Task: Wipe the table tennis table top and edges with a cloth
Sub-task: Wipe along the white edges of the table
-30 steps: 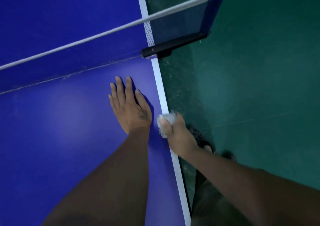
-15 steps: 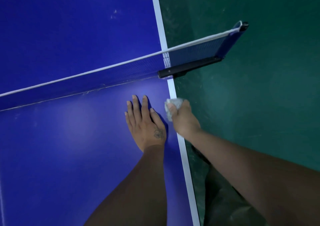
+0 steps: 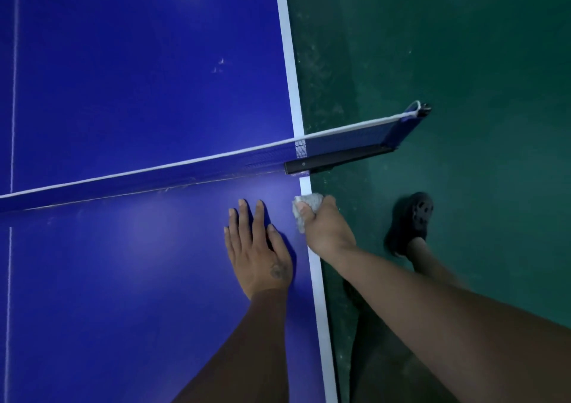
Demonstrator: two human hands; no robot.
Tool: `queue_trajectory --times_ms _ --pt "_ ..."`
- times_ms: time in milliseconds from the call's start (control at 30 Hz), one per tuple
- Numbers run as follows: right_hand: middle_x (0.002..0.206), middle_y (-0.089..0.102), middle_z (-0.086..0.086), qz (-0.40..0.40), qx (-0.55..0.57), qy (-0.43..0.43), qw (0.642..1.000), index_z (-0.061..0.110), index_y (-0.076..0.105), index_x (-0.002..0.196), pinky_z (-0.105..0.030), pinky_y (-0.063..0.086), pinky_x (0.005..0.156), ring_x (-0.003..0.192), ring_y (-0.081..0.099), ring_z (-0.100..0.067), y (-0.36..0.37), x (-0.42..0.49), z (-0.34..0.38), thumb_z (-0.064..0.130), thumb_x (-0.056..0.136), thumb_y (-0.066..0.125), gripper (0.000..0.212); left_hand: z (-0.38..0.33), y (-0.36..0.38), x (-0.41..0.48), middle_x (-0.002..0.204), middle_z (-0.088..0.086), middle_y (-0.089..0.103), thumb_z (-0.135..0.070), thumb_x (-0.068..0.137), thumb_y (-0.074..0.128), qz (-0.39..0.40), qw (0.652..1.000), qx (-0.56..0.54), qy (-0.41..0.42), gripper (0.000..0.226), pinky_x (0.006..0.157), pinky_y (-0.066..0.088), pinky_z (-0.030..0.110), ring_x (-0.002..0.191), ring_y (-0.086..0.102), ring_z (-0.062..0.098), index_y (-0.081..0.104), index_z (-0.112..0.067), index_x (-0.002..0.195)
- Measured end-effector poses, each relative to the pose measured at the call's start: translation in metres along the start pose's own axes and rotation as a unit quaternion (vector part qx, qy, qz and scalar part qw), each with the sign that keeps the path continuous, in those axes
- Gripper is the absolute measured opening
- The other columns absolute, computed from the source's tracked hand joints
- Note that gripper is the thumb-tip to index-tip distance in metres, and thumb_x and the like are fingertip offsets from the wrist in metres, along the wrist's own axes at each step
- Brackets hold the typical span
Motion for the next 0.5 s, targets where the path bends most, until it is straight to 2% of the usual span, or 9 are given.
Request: queue_trajectory --times_ms 133,233,333,433,500 --pt "0.104 0.066 -0.001 0.047 -0.068 -0.043 0.996 0.019 0.046 0.114 -0.034 0.041 0.073 0.089 0.062 -0.023 -0.037 0.008 -0.002 0.046 0.112 0.049 0.027 -0.008 -0.004 -0.003 0.171 0.008 0.04 -0.02 0.109 0.048 0.009 1.0 0.003 -0.013 0.049 0.133 0.023 0.051 0.162 0.029 0.029 0.055 -0.015 0.157" --pt "0.098 0.063 0.008 0.101 -0.054 -0.059 0.992 0.019 0.053 0.116 -0.031 0.046 0.074 0.089 0.063 -0.013 -0.079 0.005 -0.019 0.043 0.11 0.055 0.025 -0.024 -0.007 -0.007 0.171 0.011 0.039 -0.023 0.11 0.045 0.04 0.997 -0.024 -0.067 0.048 0.132 0.021 0.055 0.162 0.028 0.033 0.056 -0.012 0.155" --pt "0.094 0.062 0.011 0.142 -0.054 -0.065 0.986 0.017 0.055 0.114 -0.037 0.052 0.081 0.087 0.063 -0.011 -0.129 0.009 -0.033 0.048 0.108 0.057 0.032 -0.05 -0.014 -0.01 0.169 0.005 0.042 -0.031 0.112 0.038 0.085 0.982 -0.104 -0.134 0.05 0.131 0.025 0.054 0.161 0.029 0.023 0.058 -0.013 0.155" --pt "0.088 0.059 0.003 0.171 -0.052 -0.062 0.982 0.016 0.053 0.103 -0.035 0.048 0.074 0.077 0.056 -0.014 -0.178 0.02 -0.033 0.051 0.106 0.057 0.036 -0.09 -0.031 -0.006 0.16 -0.001 0.054 -0.036 0.113 0.039 0.086 0.973 -0.162 -0.142 0.05 0.125 0.038 0.047 0.15 0.043 0.011 0.06 -0.014 0.152" --pt "0.083 0.058 0.001 0.165 -0.048 -0.056 0.984 0.018 0.054 0.099 -0.03 0.048 0.066 0.073 0.053 -0.016 -0.209 0.03 -0.024 0.052 0.105 0.059 0.035 -0.119 -0.044 0.002 0.153 -0.002 0.059 -0.042 0.112 0.037 0.072 0.973 -0.173 -0.137 0.052 0.122 0.042 0.041 0.144 0.051 0.013 0.061 -0.015 0.149"
Point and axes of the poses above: each hand's wrist, its own x-axis towards the middle knuckle, its own y-axis out of the palm, z = x × y, the point moved 4 cm from there along x, towards the middle knuckle
